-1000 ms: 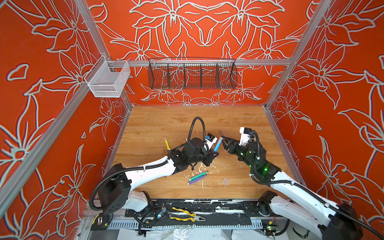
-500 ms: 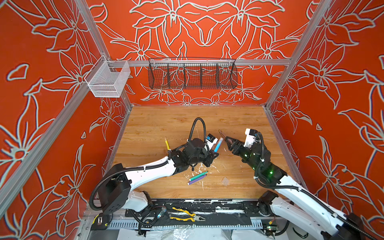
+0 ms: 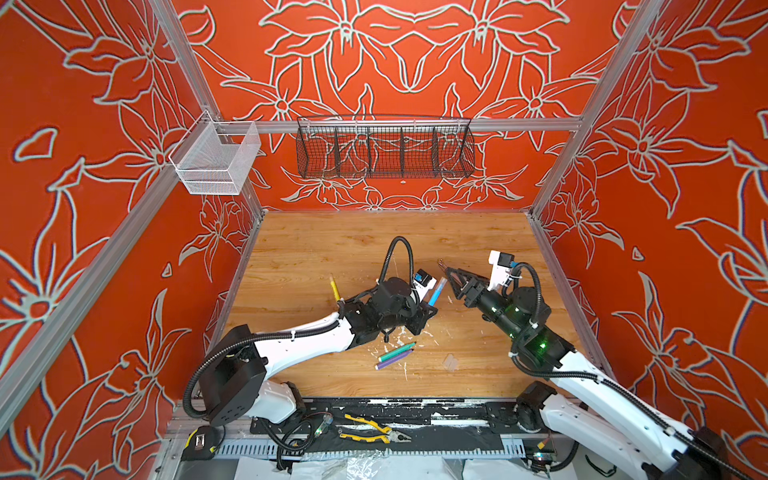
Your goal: Insert the pens into the pen caps
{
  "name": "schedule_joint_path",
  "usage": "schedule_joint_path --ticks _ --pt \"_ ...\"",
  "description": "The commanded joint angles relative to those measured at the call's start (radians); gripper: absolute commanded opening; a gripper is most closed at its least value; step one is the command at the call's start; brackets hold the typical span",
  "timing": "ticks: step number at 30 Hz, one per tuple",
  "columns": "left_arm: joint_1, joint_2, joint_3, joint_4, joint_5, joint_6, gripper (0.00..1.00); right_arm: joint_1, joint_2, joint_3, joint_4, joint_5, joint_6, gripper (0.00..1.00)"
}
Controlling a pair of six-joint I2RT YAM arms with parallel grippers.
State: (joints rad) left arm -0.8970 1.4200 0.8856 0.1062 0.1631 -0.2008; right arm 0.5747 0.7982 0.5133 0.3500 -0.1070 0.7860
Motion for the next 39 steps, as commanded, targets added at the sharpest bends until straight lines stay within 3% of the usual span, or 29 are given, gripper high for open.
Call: schedule_joint_path --ticks 1,9,27,34,39 --pt "-0.011 0.01 0.037 -0.003 0.016 0.02 0.0 -0.006 0.035 0.015 0.045 -0.064 -0.001 0.63" --pt "-0.02 0.008 0.037 -0.005 0.013 0.027 0.0 -0.006 0.085 0.026 0.04 -0.061 0.009 0.59" --pt "-0.025 0.011 0.038 -0.004 -0.008 0.028 0.0 -0.006 0.139 0.04 0.055 -0.103 0.019 0.18" --pt "-0.024 0.035 0.069 0.012 -0.137 0.02 0.0 -0.003 0.173 0.031 0.066 -0.121 0.024 0.03" --pt "-0.016 0.103 0.213 -0.045 -0.218 0.044 0.0 -0.001 0.155 0.008 0.039 -0.142 0.011 0.0"
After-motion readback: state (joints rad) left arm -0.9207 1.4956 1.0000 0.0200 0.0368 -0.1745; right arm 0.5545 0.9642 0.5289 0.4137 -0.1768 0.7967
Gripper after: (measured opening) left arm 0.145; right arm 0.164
